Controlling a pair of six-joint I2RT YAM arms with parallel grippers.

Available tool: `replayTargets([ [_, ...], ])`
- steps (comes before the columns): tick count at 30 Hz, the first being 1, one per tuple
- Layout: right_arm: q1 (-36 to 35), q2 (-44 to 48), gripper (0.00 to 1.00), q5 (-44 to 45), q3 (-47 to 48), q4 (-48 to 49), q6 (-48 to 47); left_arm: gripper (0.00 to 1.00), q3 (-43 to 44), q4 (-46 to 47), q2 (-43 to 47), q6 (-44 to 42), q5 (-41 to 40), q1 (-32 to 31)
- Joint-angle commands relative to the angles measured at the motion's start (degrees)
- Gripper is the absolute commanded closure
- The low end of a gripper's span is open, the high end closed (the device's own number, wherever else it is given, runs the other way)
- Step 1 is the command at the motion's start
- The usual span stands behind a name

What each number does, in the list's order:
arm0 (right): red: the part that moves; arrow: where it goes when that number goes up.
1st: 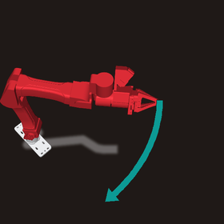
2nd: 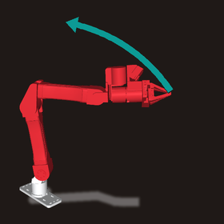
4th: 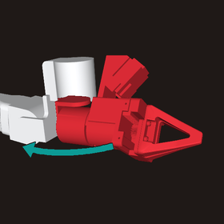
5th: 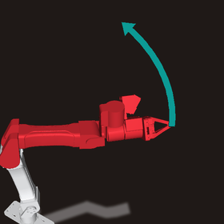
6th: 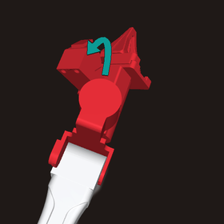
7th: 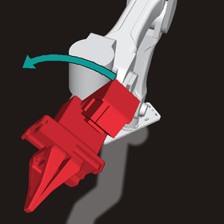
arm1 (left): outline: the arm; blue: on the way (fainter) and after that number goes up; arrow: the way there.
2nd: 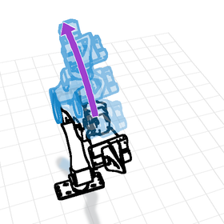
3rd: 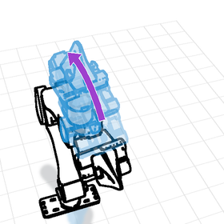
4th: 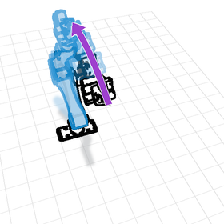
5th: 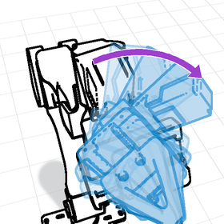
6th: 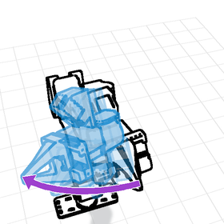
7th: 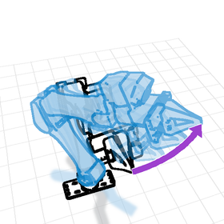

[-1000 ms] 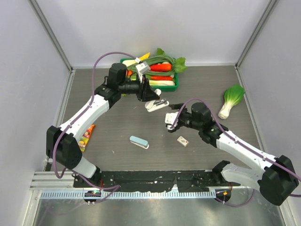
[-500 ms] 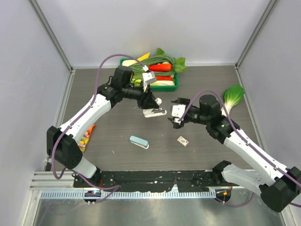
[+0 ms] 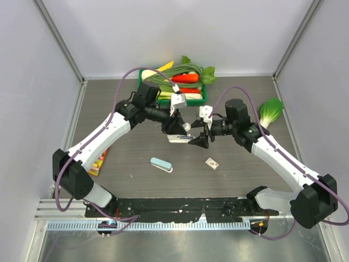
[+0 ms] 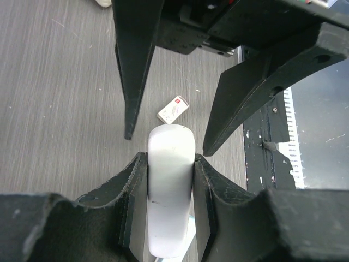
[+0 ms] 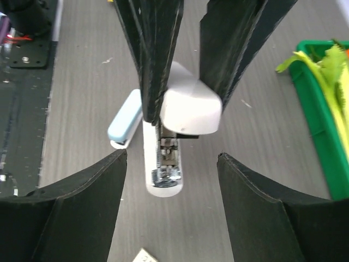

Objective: Load the staples into the stapler

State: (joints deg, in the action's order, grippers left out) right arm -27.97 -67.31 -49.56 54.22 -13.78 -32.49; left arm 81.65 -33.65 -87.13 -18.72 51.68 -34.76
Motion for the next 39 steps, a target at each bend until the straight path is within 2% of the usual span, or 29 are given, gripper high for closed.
replayTargets([
  [1, 0.19, 0.34, 0.29, -5.37, -1.73, 4.79, 5.67, 1.0, 0.62, 2.8, 3.9, -0.53, 2.28, -0.39],
  [4, 0.45, -0.45, 0.37, -7.04, -3.32, 8.23, 10.42, 1.0, 0.36, 2.97, 3.99, -0.53, 1.76, -0.83],
  [8, 0.54, -1.51, 0.6, -7.22, -4.73, 12.28, 12.8, 1.0, 0.09, 3.15, 3.81, -0.53, 1.58, -1.1],
  [13, 1.07, -1.51, 0.61, -9.06, -5.79, 13.43, 14.2, 1.0, -0.08, 3.33, 3.99, -0.53, 1.41, -1.1],
  [14, 1.25, -1.16, 0.66, -9.06, -5.96, 15.26, 14.56, 1.0, -0.08, 3.33, 3.99, -0.53, 1.41, -1.1],
  [18, 1.16, -1.24, 0.71, -8.71, -6.58, 16.24, 14.91, 1.0, -0.17, 4.55, 4.34, 0.88, 1.32, -1.1],
  [26, 1.16, -3.27, 0.8, -9.68, -10.09, 21.51, 17.02, 1.0, -1.31, 15.34, 6.54, 11.33, -0.79, -0.05],
  [27, 1.16, -3.53, 0.81, -9.76, -10.62, 22.82, 18.76, 1.0, -2.01, 17.11, 6.8, 14.64, -0.79, 0.31],
  [30, 1.16, -3.18, 0.82, -9.68, -14.65, 32.74, 26.3, 1.0, -3.59, 22.91, 7.41, 20.71, -0.97, 1.97],
  [31, 1.16, -3.01, 0.83, -9.5, -15.62, 38.68, 28.25, 1.0, -3.95, 23.71, 7.5, 21.79, -1.14, 2.24],
  [34, 0.81, -2.83, 0.83, -7.57, -18.35, 48.46, 35.64, 1.0, -4.65, 26.35, 7.42, 24.16, -2.11, 2.68],
  [39, 0.28, -3.97, 0.84, -3.97, -20.37, 58.4, 42.59, 1.0, -4.83, 32.31, 7.15, 30.31, -2.2, 4.53],
])
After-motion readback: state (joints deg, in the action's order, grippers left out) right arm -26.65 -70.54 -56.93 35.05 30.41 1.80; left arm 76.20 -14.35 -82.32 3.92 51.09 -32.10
